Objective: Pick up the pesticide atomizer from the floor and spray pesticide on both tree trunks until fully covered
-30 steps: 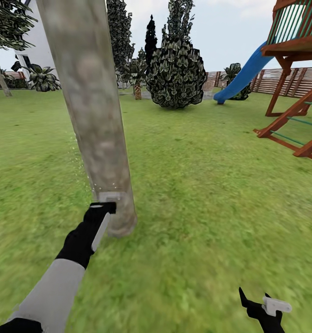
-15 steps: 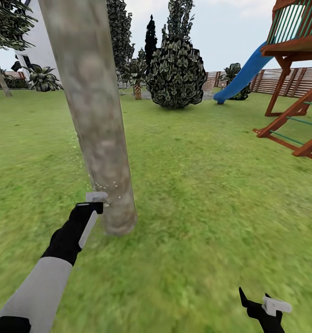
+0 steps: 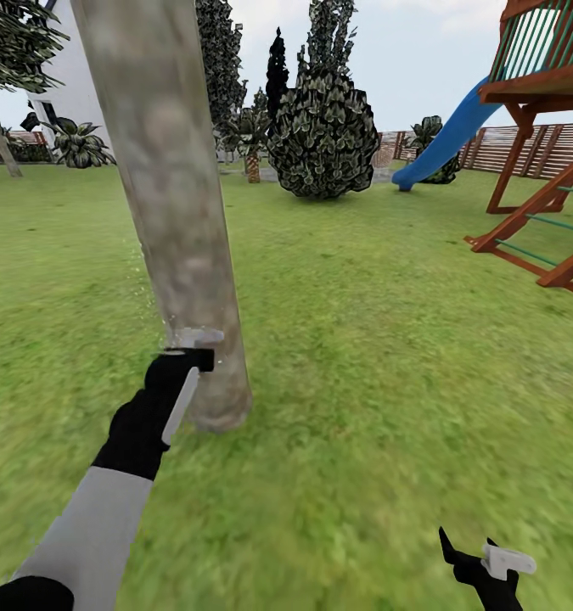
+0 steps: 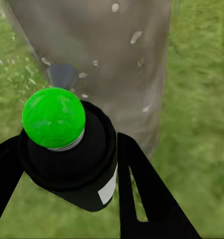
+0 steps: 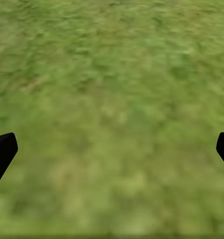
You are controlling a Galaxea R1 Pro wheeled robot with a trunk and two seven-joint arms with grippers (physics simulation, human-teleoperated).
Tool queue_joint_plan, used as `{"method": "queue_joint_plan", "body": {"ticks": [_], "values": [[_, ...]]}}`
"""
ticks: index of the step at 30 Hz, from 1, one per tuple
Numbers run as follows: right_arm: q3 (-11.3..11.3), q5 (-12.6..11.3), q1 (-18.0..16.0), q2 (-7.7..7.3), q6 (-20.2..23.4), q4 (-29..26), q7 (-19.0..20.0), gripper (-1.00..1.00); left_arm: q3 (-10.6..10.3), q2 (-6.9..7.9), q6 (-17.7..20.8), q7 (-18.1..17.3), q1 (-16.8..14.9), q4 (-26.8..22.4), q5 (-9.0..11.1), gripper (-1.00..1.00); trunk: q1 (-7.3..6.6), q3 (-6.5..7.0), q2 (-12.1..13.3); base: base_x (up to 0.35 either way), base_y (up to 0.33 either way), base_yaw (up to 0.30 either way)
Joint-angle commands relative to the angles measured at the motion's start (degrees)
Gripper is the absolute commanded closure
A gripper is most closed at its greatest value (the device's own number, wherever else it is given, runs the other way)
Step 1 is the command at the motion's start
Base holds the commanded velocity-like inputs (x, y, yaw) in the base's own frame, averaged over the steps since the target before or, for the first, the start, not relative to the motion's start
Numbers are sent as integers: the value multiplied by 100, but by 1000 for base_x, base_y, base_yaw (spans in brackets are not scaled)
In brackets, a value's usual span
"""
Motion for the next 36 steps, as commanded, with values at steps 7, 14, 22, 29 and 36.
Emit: {"method": "queue_joint_plan", "body": {"ticks": [7,14,22,29,36], "values": [[0,0,0,0,0,0,0,-100,109,-85,151,24,-18,-205,-145,100,0,0,0,-111,0,0],[0,2,0,0,0,0,0,-100,575,-176,391,36,-222,-263,-151,100,0,0,0,-4,0,0],[0,0,0,3,0,0,0,-100,456,175,815,272,-466,-678,-146,100,0,0,0,0,0,0],[0,2,0,1,0,0,0,-100,58,-526,811,286,-583,-719,-150,100,0,0,0,0,0,0],[0,1,0,1,0,0,0,-100,134,-64,819,982,-583,-727,-153,100,0,0,0,0,0,0]]}}
